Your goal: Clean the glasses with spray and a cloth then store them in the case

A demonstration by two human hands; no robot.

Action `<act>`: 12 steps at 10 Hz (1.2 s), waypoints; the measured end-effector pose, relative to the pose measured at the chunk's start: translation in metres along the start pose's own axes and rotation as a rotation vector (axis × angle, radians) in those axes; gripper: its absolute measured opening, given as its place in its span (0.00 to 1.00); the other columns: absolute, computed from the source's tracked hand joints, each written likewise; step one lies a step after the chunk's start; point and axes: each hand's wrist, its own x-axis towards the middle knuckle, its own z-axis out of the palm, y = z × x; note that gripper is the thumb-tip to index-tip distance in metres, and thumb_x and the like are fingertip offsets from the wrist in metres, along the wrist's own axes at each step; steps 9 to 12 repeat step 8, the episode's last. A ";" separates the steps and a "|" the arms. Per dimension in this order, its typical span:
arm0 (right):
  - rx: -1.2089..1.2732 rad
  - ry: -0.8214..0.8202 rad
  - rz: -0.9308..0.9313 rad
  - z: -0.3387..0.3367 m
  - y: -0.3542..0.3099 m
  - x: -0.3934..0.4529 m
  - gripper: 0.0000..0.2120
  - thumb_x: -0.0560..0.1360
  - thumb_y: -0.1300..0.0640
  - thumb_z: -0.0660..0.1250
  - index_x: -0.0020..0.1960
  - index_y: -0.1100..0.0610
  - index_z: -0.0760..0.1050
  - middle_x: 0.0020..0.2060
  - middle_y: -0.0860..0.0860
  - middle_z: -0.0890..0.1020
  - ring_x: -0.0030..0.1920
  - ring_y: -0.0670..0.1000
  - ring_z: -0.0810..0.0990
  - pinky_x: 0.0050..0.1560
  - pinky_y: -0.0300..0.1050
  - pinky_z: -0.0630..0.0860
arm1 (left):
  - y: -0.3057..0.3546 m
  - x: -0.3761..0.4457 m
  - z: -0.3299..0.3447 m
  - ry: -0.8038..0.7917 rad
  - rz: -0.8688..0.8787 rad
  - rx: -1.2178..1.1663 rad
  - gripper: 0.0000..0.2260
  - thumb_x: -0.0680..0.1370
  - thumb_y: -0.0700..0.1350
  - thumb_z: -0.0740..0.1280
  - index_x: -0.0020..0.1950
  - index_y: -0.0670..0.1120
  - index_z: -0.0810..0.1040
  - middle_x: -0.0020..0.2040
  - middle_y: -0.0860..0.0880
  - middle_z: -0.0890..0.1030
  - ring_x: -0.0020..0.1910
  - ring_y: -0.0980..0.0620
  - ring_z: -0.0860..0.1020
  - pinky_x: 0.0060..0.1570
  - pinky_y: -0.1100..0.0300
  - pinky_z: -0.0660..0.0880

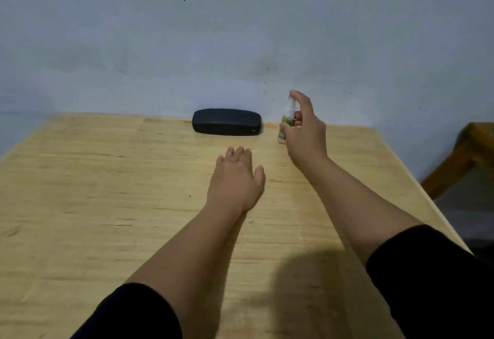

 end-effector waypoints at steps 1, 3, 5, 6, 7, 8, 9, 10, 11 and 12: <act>0.015 0.007 0.007 0.014 0.004 0.021 0.30 0.73 0.66 0.65 0.65 0.38 0.62 0.47 0.50 0.74 0.45 0.52 0.79 0.44 0.54 0.82 | 0.000 0.001 0.001 -0.004 -0.003 0.000 0.26 0.80 0.54 0.51 0.75 0.44 0.55 0.76 0.45 0.58 0.75 0.47 0.52 0.73 0.51 0.48; -0.018 -0.009 -0.010 0.030 0.008 0.043 0.30 0.74 0.66 0.65 0.64 0.38 0.61 0.47 0.50 0.73 0.47 0.52 0.79 0.48 0.55 0.81 | 0.001 -0.002 0.001 0.030 -0.021 -0.042 0.27 0.80 0.54 0.51 0.75 0.42 0.54 0.76 0.44 0.58 0.75 0.47 0.52 0.73 0.53 0.49; -0.013 -0.018 -0.035 0.035 0.015 0.043 0.31 0.73 0.65 0.65 0.65 0.37 0.59 0.49 0.51 0.73 0.49 0.54 0.78 0.50 0.56 0.80 | 0.001 -0.001 0.002 0.029 -0.026 -0.059 0.27 0.80 0.55 0.51 0.75 0.42 0.54 0.76 0.45 0.58 0.75 0.48 0.52 0.73 0.55 0.48; -0.013 -0.011 -0.034 0.036 0.017 0.044 0.34 0.73 0.65 0.65 0.67 0.36 0.56 0.51 0.52 0.75 0.49 0.53 0.79 0.50 0.55 0.80 | 0.000 0.001 0.002 0.031 -0.023 -0.055 0.27 0.79 0.55 0.52 0.75 0.42 0.55 0.76 0.44 0.58 0.75 0.48 0.52 0.73 0.56 0.47; 0.025 -0.035 -0.019 0.032 0.012 0.042 0.37 0.73 0.66 0.65 0.69 0.34 0.54 0.49 0.54 0.76 0.45 0.53 0.80 0.46 0.54 0.82 | 0.001 0.000 0.002 0.030 -0.022 -0.070 0.27 0.79 0.55 0.52 0.74 0.42 0.55 0.76 0.45 0.58 0.75 0.48 0.52 0.72 0.56 0.47; 0.031 -0.020 -0.021 0.026 0.007 0.039 0.39 0.73 0.65 0.66 0.71 0.36 0.52 0.49 0.52 0.76 0.46 0.51 0.80 0.46 0.50 0.82 | 0.000 0.001 0.002 0.056 -0.016 -0.087 0.27 0.79 0.54 0.53 0.74 0.42 0.56 0.75 0.45 0.59 0.75 0.48 0.53 0.73 0.55 0.49; 0.031 -0.020 -0.021 0.026 0.007 0.039 0.39 0.73 0.65 0.66 0.71 0.36 0.52 0.49 0.52 0.76 0.46 0.51 0.80 0.46 0.50 0.82 | 0.000 0.001 0.002 0.056 -0.016 -0.087 0.27 0.79 0.54 0.53 0.74 0.42 0.56 0.75 0.45 0.59 0.75 0.48 0.53 0.73 0.55 0.49; 0.031 -0.020 -0.021 0.026 0.007 0.039 0.39 0.73 0.65 0.66 0.71 0.36 0.52 0.49 0.52 0.76 0.46 0.51 0.80 0.46 0.50 0.82 | 0.000 0.001 0.002 0.056 -0.016 -0.087 0.27 0.79 0.54 0.53 0.74 0.42 0.56 0.75 0.45 0.59 0.75 0.48 0.53 0.73 0.55 0.49; 0.031 -0.020 -0.021 0.026 0.007 0.039 0.39 0.73 0.65 0.66 0.71 0.36 0.52 0.49 0.52 0.76 0.46 0.51 0.80 0.46 0.50 0.82 | 0.000 0.001 0.002 0.056 -0.016 -0.087 0.27 0.79 0.54 0.53 0.74 0.42 0.56 0.75 0.45 0.59 0.75 0.48 0.53 0.73 0.55 0.49; 0.031 -0.020 -0.021 0.026 0.007 0.039 0.39 0.73 0.65 0.66 0.71 0.36 0.52 0.49 0.52 0.76 0.46 0.51 0.80 0.46 0.50 0.82 | 0.000 0.001 0.002 0.056 -0.016 -0.087 0.27 0.79 0.54 0.53 0.74 0.42 0.56 0.75 0.45 0.59 0.75 0.48 0.53 0.73 0.55 0.49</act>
